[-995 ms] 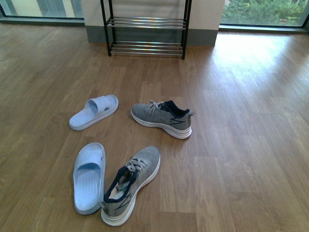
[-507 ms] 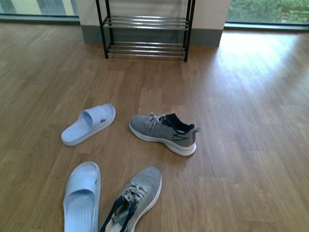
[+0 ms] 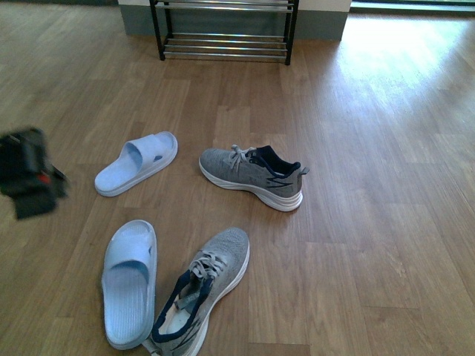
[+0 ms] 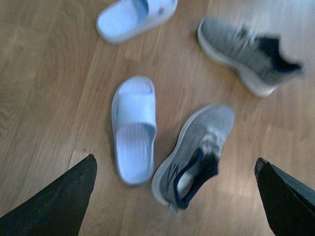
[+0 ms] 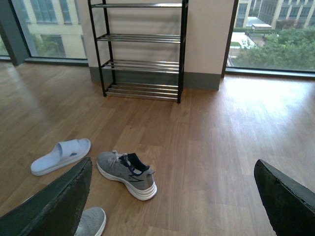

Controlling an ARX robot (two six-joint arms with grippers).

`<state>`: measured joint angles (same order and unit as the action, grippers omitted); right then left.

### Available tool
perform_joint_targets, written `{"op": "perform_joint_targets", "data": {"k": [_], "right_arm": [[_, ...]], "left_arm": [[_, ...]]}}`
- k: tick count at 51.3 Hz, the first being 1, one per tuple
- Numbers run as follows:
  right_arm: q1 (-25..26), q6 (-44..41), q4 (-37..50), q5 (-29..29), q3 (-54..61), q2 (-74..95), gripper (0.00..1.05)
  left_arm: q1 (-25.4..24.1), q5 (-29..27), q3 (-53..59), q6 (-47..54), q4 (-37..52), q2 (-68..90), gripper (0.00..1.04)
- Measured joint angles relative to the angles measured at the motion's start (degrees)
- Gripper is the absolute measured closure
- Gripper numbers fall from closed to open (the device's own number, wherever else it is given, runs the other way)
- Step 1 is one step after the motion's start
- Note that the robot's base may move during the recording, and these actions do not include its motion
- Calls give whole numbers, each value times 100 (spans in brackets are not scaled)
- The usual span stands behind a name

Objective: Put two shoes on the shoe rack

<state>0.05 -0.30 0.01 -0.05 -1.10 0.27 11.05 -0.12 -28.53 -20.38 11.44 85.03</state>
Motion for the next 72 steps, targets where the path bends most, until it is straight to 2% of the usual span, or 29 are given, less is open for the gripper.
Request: {"op": "perform_joint_targets", "data": {"k": [6, 19, 32, 44, 66, 68, 69, 72], "right_arm": [[0, 0, 0, 4, 0, 0, 9], [0, 0, 0, 4, 0, 0, 9], [-2, 0, 0, 4, 0, 0, 9], [-2, 0, 0, 4, 0, 0, 9], [0, 2, 0, 4, 0, 0, 9], [0, 2, 0, 4, 0, 0, 9], [0, 4, 0, 4, 0, 0, 9], [0, 4, 0, 4, 0, 0, 9]], "left_arm": [[385, -96, -669, 557, -90, 1390, 9], [706, -341, -2090, 1263, -595, 3637, 9], [872, 28, -3438, 1626, -892, 5490, 9], [966, 380, -4275, 1961, -1088, 6293, 9], [1172, 704, -5357, 2321, -1117, 7462, 9], [1182, 603, -5434, 2391, -1054, 7543, 9], [1191, 496, -5475, 2437, -992, 7587, 10], [1211, 306, -5633, 2461, -944, 7759, 20]]}}
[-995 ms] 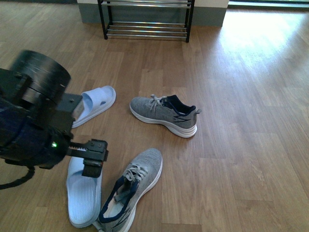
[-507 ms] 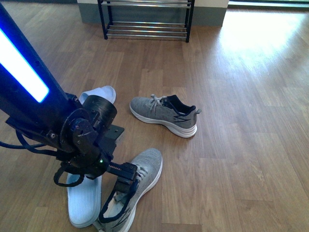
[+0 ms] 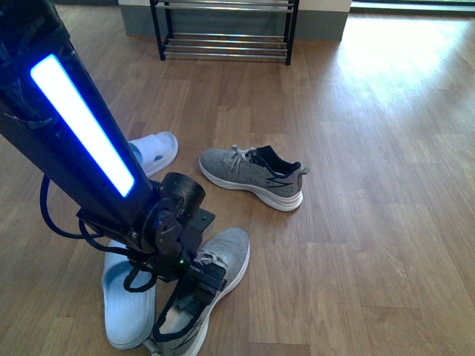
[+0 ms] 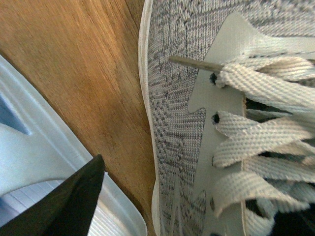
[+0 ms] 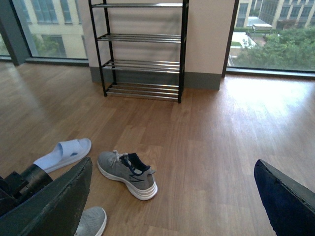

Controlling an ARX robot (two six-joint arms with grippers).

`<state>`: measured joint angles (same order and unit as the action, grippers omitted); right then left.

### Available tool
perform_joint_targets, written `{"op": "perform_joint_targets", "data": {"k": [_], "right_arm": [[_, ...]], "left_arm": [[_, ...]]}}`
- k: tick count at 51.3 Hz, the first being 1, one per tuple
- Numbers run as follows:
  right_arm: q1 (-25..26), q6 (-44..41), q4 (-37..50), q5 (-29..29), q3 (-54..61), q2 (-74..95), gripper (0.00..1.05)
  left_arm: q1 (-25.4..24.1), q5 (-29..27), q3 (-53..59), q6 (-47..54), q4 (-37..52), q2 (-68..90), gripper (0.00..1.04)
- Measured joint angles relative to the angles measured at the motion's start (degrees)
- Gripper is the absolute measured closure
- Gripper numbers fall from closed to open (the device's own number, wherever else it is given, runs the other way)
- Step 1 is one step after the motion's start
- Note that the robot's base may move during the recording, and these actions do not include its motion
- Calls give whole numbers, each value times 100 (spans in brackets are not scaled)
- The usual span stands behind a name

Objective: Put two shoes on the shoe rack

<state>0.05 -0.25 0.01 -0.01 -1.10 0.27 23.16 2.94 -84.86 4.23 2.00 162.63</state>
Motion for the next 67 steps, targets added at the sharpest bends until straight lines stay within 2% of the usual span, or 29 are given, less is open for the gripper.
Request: {"op": "perform_joint_targets", "data": {"k": [2, 12, 21, 28, 34, 46, 51, 53, 54, 55, 57, 59, 67], "right_arm": [[-2, 0, 0, -2, 0, 0, 9], [-2, 0, 0, 0, 0, 0, 9], [0, 0, 0, 0, 0, 0, 9], [-2, 2, 0, 0, 0, 0, 9], [-2, 2, 0, 0, 0, 0, 9], [0, 2, 0, 0, 0, 0, 9], [-2, 2, 0, 0, 0, 0, 9], [0, 2, 0, 0, 0, 0, 9], [0, 2, 0, 0, 0, 0, 9], [0, 2, 0, 0, 0, 0, 9], [0, 2, 0, 0, 0, 0, 9], [-2, 2, 0, 0, 0, 0, 9], [-2, 2, 0, -2, 0, 0, 9]], "left_arm": [[4, -15, -35, 2, 11, 68, 25], [70, -175, -42, 24, 87, 262, 66], [24, -634, 280, -114, 494, 33, 101], [-59, -835, 1036, -481, 743, -671, 102], [-234, -1117, 2039, -822, 1250, -1996, 102], [-601, -2284, 4251, -918, 2496, -4765, 102], [-592, -3110, 5195, -334, 3473, -5794, 102], [-498, -3547, 5705, 216, 4286, -6343, 102], [-463, -3547, 5849, 216, 4570, -6489, 102], [-400, -3821, 6054, 704, 4988, -6706, 102], [-315, -3958, 6284, 984, 5480, -7007, 102], [-170, -4072, 6653, 1853, 6352, -7521, 102], [37, -4323, 7388, 2802, 7493, -8314, 102]]}}
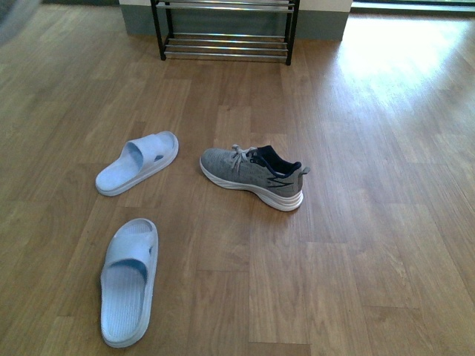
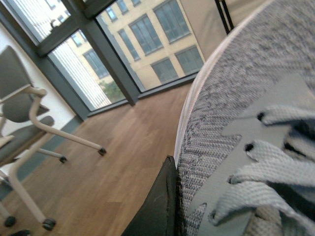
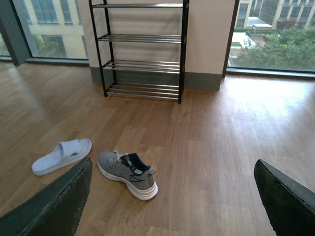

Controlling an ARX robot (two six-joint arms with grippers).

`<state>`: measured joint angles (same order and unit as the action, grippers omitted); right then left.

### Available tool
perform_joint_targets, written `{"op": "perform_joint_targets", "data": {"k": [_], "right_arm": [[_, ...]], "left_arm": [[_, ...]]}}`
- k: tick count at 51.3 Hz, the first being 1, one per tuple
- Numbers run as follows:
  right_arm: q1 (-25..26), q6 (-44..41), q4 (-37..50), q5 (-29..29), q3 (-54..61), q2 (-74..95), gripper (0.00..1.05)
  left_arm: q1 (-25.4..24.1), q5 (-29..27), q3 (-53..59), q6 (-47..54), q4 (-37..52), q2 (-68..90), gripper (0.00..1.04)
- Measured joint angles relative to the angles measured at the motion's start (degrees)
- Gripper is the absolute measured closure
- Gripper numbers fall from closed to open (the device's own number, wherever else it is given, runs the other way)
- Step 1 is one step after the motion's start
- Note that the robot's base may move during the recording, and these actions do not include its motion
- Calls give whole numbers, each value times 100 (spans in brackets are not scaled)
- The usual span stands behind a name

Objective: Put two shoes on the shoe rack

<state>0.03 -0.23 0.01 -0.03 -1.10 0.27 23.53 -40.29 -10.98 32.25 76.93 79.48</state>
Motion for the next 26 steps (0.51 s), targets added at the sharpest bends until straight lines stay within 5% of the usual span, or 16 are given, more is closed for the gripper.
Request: {"op": "perform_joint_targets", "data": {"k": [26], "right_arm": [[2, 2, 0, 2, 0, 0, 9]], "left_arm": [[4, -175, 389, 426, 264, -245, 102]]}}
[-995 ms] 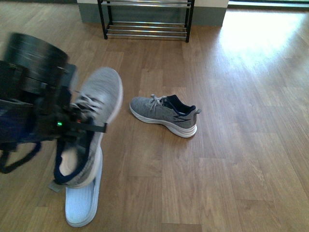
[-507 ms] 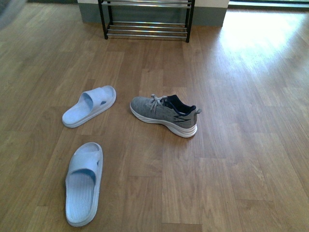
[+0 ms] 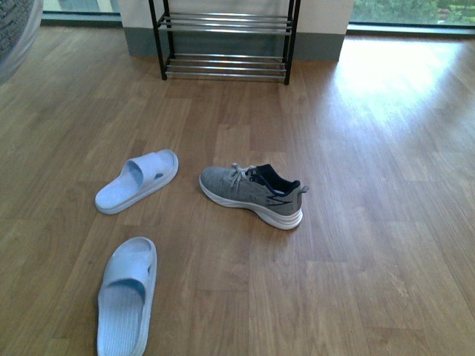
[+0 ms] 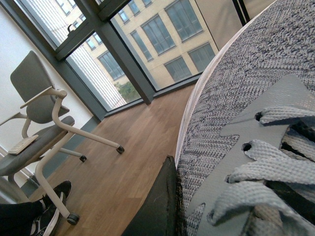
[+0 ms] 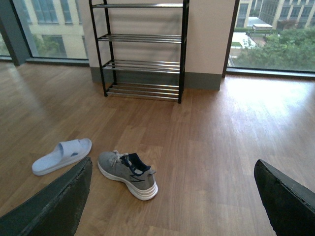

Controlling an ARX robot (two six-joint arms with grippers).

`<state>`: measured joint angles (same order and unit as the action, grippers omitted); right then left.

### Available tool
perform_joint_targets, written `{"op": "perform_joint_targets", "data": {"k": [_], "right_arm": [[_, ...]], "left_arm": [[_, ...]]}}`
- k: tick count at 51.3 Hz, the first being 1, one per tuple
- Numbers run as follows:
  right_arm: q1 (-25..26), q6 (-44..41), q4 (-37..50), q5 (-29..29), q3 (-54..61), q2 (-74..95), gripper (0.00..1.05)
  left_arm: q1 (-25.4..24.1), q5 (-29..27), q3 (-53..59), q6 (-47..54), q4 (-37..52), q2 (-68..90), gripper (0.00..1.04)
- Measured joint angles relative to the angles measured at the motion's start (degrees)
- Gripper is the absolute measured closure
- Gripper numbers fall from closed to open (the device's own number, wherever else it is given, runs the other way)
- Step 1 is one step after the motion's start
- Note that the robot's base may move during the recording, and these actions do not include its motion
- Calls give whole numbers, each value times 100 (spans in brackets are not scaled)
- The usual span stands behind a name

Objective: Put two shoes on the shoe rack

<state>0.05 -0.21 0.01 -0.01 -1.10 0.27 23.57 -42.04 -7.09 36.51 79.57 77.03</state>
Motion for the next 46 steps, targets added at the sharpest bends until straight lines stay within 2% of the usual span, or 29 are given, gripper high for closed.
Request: {"op": "perform_joint_targets", "data": {"k": [46], "right_arm": [[-2, 0, 0, 0, 0, -4, 9]], "left_arm": [[33, 20, 83, 192, 0, -22, 102]]}}
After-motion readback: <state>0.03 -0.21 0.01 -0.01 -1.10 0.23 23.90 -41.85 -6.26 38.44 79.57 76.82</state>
